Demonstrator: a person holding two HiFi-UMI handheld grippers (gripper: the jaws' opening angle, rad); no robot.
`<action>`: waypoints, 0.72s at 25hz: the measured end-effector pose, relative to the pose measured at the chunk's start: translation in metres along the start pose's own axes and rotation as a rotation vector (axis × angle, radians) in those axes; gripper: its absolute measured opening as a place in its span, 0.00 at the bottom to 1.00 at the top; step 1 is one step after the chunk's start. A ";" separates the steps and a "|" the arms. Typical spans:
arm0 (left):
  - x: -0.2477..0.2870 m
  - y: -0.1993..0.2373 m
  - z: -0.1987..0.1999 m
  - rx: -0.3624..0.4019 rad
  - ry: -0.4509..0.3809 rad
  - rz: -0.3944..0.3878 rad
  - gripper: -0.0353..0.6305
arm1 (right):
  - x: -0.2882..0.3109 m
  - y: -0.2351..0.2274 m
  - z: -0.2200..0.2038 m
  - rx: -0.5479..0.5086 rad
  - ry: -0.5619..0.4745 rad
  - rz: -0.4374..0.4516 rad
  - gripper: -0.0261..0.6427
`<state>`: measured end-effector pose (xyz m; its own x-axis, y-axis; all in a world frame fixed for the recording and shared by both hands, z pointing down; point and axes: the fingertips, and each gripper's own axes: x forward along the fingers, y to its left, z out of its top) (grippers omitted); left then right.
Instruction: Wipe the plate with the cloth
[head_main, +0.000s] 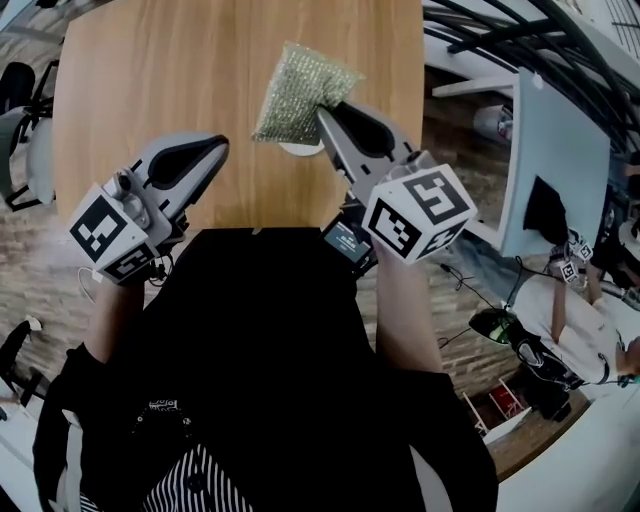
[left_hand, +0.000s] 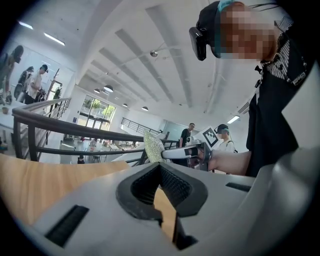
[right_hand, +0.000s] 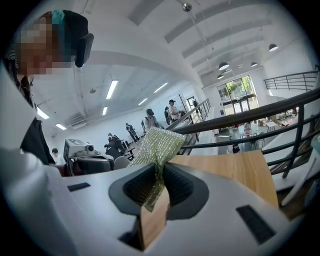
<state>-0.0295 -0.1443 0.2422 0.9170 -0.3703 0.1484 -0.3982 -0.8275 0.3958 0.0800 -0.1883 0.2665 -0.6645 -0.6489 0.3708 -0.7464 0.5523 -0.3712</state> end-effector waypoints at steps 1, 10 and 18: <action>0.000 0.005 -0.006 0.000 0.016 0.012 0.05 | 0.004 -0.003 -0.004 0.002 0.004 0.007 0.11; 0.058 0.057 -0.061 -0.036 0.166 0.068 0.05 | 0.035 -0.065 -0.034 0.038 0.082 0.031 0.11; 0.103 0.093 -0.126 -0.072 0.323 0.062 0.05 | 0.055 -0.124 -0.078 0.068 0.177 -0.007 0.11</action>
<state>0.0309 -0.2066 0.4087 0.8560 -0.2561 0.4491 -0.4609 -0.7716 0.4384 0.1330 -0.2513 0.3991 -0.6597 -0.5469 0.5155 -0.7509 0.5076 -0.4224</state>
